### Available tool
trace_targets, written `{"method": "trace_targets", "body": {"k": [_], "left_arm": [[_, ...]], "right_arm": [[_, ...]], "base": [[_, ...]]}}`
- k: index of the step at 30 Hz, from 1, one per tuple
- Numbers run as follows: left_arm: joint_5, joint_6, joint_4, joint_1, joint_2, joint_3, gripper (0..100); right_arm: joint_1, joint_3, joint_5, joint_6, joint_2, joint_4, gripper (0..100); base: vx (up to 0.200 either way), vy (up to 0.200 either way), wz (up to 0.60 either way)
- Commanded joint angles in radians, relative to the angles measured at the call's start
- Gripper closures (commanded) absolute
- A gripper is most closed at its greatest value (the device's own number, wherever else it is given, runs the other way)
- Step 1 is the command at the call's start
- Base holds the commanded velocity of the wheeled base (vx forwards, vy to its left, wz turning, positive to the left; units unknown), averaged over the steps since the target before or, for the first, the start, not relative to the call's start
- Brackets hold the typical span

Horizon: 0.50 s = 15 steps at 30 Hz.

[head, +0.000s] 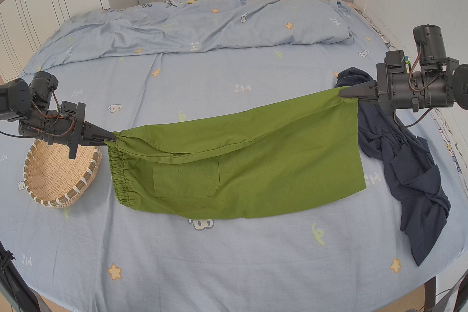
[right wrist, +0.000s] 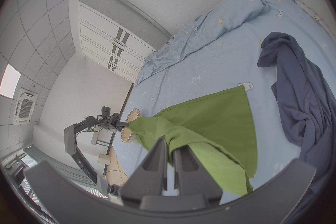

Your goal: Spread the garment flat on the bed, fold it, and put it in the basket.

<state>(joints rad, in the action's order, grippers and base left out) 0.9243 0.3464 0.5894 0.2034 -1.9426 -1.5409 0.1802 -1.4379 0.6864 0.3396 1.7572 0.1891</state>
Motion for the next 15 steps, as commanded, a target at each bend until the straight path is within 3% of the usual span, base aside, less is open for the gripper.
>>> {"method": "trace_targets", "body": {"k": [1,15], "left_arm": [[0.001,0.0,-0.019,0.001,-0.004,0.001,100],[0.001,0.002,-0.083,0.013,-0.039,0.007,100]], "right_arm": [[-0.028,-0.082,0.002,-0.005,0.131,-0.007,100],[-0.048,-0.335,-0.004,-0.001,0.32,0.009,100]], "base": [[0.0,0.0,0.0],[0.0,0.0,0.0]]}}
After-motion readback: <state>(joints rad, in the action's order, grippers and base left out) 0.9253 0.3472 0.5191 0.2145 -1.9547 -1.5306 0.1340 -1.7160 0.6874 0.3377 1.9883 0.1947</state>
